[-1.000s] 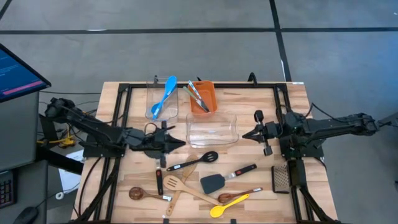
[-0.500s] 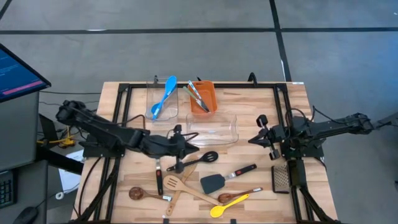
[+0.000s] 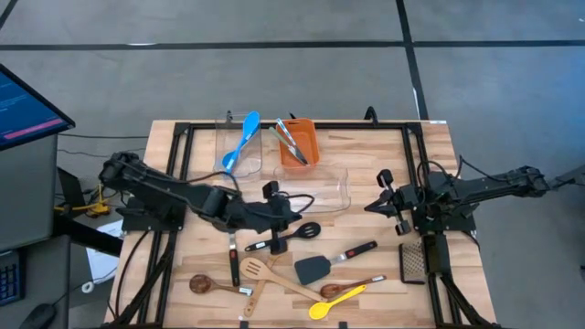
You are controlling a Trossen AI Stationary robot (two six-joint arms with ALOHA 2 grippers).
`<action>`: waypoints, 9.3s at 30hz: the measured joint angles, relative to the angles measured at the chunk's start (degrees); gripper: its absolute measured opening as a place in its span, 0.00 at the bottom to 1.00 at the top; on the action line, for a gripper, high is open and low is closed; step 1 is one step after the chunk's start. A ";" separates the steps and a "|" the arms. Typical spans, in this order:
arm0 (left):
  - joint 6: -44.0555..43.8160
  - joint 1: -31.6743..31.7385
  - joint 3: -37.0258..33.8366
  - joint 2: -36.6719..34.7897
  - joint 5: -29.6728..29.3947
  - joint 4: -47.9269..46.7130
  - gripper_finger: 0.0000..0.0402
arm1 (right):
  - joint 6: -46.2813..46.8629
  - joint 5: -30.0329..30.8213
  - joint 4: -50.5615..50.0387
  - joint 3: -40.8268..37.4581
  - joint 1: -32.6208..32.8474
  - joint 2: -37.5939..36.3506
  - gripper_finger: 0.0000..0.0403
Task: Pick & Place Kitchen Items
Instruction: Put the black slotted spatula into the top transparent bin, then put the black turner spatula into the bottom transparent bin
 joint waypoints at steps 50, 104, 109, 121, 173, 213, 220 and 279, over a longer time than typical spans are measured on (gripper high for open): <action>-16.82 3.44 2.92 18.45 16.83 -19.11 0.00 | -0.44 0.06 -4.99 0.02 -3.04 0.02 0.00; -28.78 3.36 -10.09 18.41 24.80 -18.34 0.44 | -0.59 0.01 -6.64 0.02 -3.02 0.00 0.00; -28.78 3.36 -10.09 18.41 24.57 -18.05 0.44 | -0.57 0.01 -6.64 0.02 -3.02 0.00 0.00; -32.28 3.29 -14.54 17.69 25.59 -13.07 0.44 | -0.57 0.01 -6.64 0.02 -3.02 0.02 0.00; -23.64 -4.29 -14.88 -8.97 4.34 -11.22 0.14 | -0.52 0.03 -6.62 0.02 -3.04 0.02 0.00; -2.87 30.85 -21.96 -23.07 -11.65 -7.34 0.15 | -0.48 0.03 -6.63 0.02 -3.04 0.01 0.00; -4.54 38.28 -31.72 -23.07 -4.69 2.18 0.15 | -0.49 0.03 -6.64 0.02 -3.02 0.02 0.00; -10.56 56.10 -53.26 -24.02 14.79 17.60 0.31 | -0.63 0.06 -7.34 0.04 -3.04 0.02 0.00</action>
